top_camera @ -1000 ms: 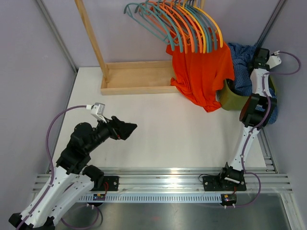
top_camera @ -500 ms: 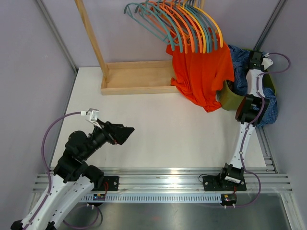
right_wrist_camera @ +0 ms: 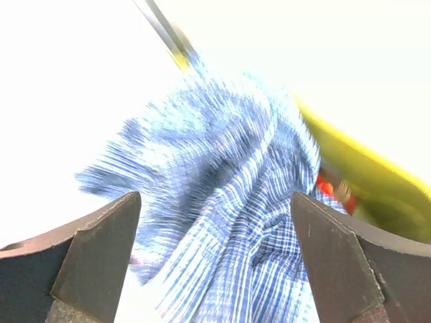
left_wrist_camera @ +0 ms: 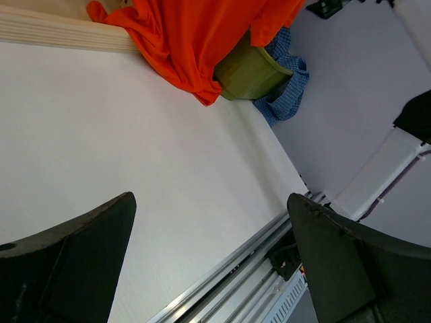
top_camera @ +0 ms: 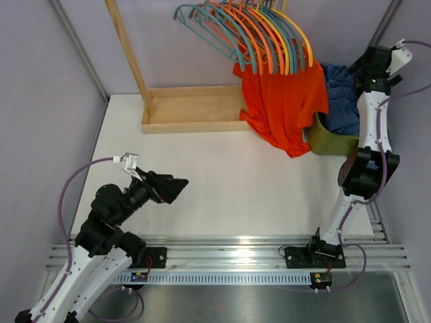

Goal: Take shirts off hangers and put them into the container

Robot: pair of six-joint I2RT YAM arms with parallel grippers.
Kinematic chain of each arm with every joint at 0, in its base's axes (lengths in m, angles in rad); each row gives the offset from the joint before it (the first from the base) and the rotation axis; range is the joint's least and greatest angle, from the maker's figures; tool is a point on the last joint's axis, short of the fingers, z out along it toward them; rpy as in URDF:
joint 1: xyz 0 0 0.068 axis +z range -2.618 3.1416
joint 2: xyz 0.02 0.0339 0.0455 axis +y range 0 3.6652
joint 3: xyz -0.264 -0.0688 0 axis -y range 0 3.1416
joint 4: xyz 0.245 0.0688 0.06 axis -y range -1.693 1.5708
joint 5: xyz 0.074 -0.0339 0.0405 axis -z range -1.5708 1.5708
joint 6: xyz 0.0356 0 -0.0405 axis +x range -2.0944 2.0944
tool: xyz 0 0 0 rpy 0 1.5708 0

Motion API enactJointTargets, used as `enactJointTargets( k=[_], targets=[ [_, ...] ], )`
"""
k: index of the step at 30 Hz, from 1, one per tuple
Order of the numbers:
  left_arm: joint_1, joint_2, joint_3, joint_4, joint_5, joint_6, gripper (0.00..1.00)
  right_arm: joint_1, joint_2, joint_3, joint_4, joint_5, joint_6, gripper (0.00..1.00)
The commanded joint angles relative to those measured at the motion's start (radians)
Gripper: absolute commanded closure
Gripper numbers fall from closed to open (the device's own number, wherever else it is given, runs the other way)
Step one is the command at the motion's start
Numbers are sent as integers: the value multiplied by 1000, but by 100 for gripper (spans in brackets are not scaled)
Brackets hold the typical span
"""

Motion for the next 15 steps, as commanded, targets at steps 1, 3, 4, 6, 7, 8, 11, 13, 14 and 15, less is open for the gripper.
enactJointTargets(
  k=[1, 3, 4, 6, 7, 8, 11, 13, 14, 15],
  targets=[
    [0, 14, 3, 59, 37, -10, 1, 34, -185, -57, 88, 160, -69, 0],
    [0, 22, -4, 84, 46, -13, 1, 37, -240, -123, 33, 238, -7, 1],
    [0, 33, -7, 93, 54, -19, 1, 38, -259, -221, 16, 252, 27, 1],
    [0, 54, 1, 117, 85, -22, 1, 47, -326, -341, 8, 252, 107, 1],
    [0, 74, 15, 119, 96, -22, 1, 64, -351, -472, 11, 269, 128, 0],
    [0, 80, 21, 117, 106, -20, 1, 70, -404, -543, 38, 298, 147, 1],
    [0, 77, 29, 98, 114, -8, 1, 84, -522, -812, 104, 321, 205, 1],
    [0, 65, 26, 87, 106, -6, 1, 83, -573, -966, 117, 339, 240, 0],
    [0, 57, 21, 85, 106, -8, 1, 83, -627, -1013, 144, 341, 242, 0],
    [0, 47, 10, 85, 105, -14, 1, 83, -651, -1051, 147, 341, 244, 0]
  ],
)
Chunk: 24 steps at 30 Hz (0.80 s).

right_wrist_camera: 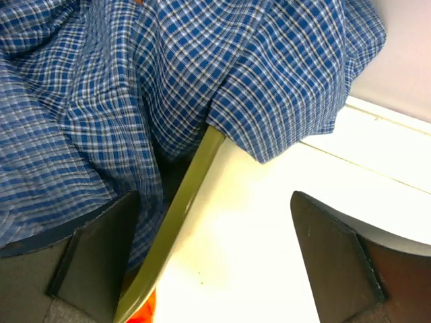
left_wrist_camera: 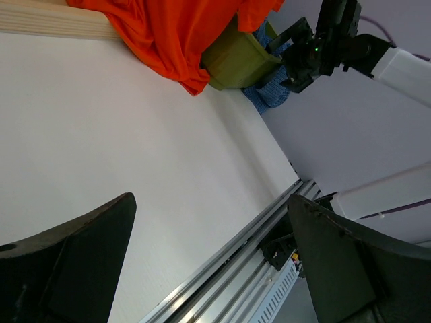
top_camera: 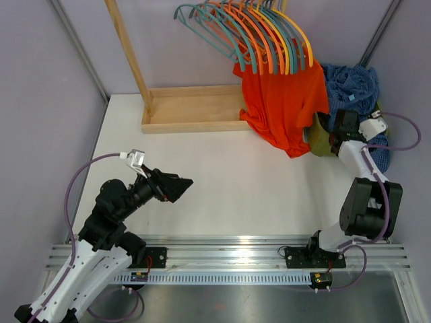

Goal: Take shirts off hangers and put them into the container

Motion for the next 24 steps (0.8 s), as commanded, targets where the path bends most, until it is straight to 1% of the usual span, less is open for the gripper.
enactJointTargets(
  k=[1, 3, 5, 7, 8, 10, 12, 13, 14, 17, 20, 22, 23, 24],
  targets=[
    [0, -28, 4, 36, 39, -10, 1, 8, -160, -152, 17, 85, 39, 1],
    [0, -40, -15, 49, 42, -20, 1, 3, -201, -214, 92, 90, 19, 1],
    [0, -40, -26, 62, 51, -34, 1, -6, -171, -234, 106, 85, 14, 1],
    [0, -40, -35, 65, 57, -42, 1, -16, -126, -185, 72, 85, 8, 0],
    [0, -43, -35, 66, 57, -43, 1, -16, -85, -163, 10, 93, 13, 1],
    [0, -54, -37, 65, 51, -45, 1, -18, -74, -143, -14, 96, 20, 1],
    [0, -60, -37, 51, 45, -37, 1, -18, -128, -162, 8, 88, 7, 1],
    [0, -62, -35, 46, 39, -36, 1, -18, -155, -197, 27, 78, -7, 1],
    [0, -59, -32, 42, 34, -31, 1, -18, -213, -209, 52, 75, -16, 1],
    [0, -48, -37, 45, 39, -28, 1, -18, -305, -248, 58, 111, -38, 1],
    [0, -37, -54, 77, 46, -36, 1, -23, -314, -266, 78, 153, -65, 1],
    [0, -28, -62, 92, 59, -45, 1, -29, -272, -222, 34, 162, -41, 1],
    [0, -25, -62, 95, 62, -46, 1, -29, -225, -194, -63, 179, -20, 1],
    [0, -22, -55, 95, 65, -43, 1, -29, -209, -168, -110, 185, 20, 1]
  ],
)
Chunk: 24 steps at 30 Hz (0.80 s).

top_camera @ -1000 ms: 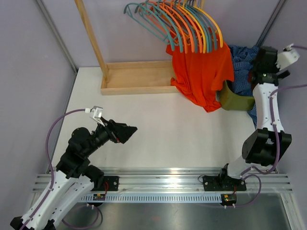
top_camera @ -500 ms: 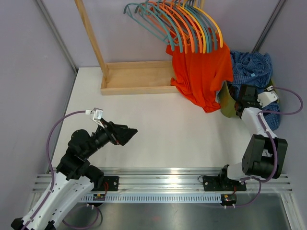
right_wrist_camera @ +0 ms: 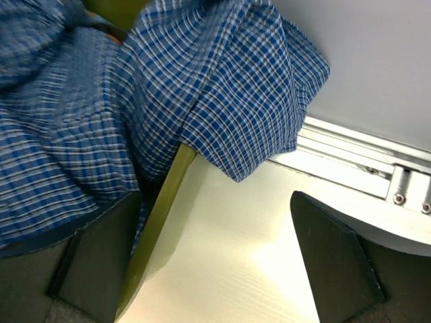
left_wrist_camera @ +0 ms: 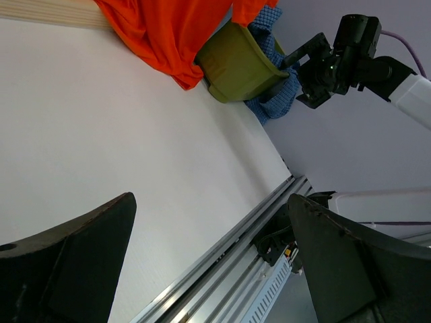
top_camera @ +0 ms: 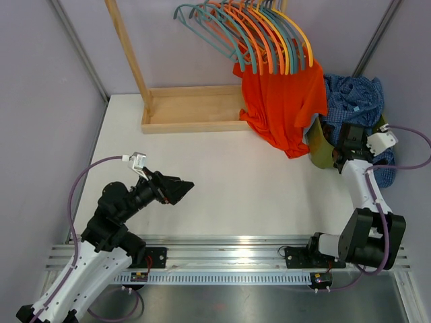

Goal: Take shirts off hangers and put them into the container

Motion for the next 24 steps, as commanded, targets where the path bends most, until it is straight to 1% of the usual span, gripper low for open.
enactJointTargets(
  k=[1, 3, 4, 5, 6, 7, 9, 12, 13, 16, 18, 21, 24],
  targets=[
    [0, 17, 4, 57, 44, -2, 1, -5, 71, 66, -147, 77, 58, 1],
    [0, 6, 7, 45, 34, 7, 1, -5, -13, 8, -64, 46, 28, 0],
    [0, 5, 7, 40, 28, 11, 1, -5, -103, -50, -40, 38, 26, 1],
    [0, 5, 8, 35, 25, 14, 1, -5, -149, -78, 14, 32, 16, 1],
    [0, 6, 5, 34, 24, 17, 1, -5, -191, -136, 52, 13, -30, 1],
    [0, 8, 2, 37, 24, 15, 1, -5, -251, -145, 80, 5, -50, 1],
    [0, 9, -7, 49, 33, 6, 1, -5, -285, -150, 42, -6, -53, 0],
    [0, 17, -25, 74, 40, -6, 1, -5, -314, -159, -2, -89, -72, 1],
    [0, 22, -28, 81, 42, -5, 1, -5, -338, -170, 3, -137, -78, 1],
    [0, 29, -28, 81, 44, -3, 1, -5, -400, -219, 11, -190, -102, 1],
    [0, 31, -30, 88, 45, -5, 1, -5, -408, -219, -22, -178, -106, 1],
    [0, 39, -35, 100, 53, -11, 1, -5, -357, -204, -125, -65, -60, 1],
    [0, 52, -39, 120, 65, -17, 1, -5, -285, -205, -167, 11, 5, 0]
  ],
)
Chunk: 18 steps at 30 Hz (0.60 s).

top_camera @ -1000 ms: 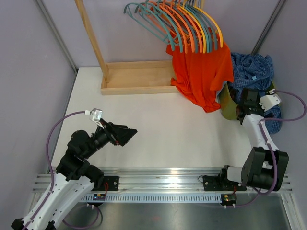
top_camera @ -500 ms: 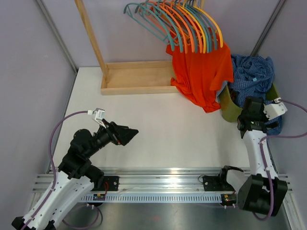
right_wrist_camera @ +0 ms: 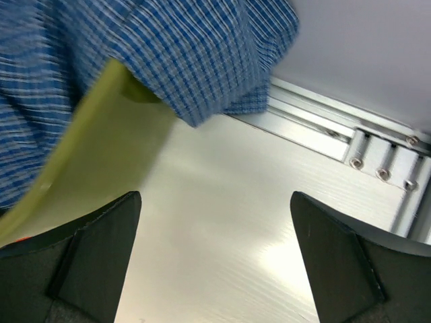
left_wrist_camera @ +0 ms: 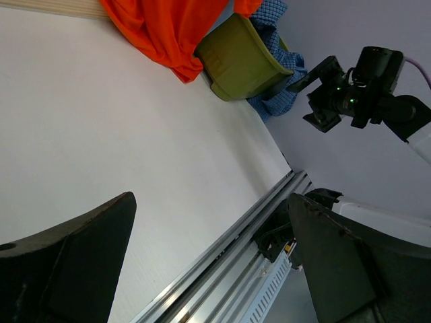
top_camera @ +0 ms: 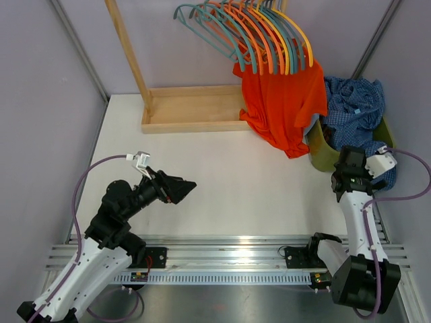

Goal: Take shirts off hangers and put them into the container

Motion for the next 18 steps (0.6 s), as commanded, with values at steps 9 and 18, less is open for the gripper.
enactJointTargets(
  k=[9, 18],
  targets=[
    [0, 36, 1, 100, 65, -9, 1, -4, 284, 121, 9, 256, 69, 1],
    [0, -10, 2, 65, 51, 13, 1, -10, 508, 248, 124, 270, 72, 1]
  ],
)
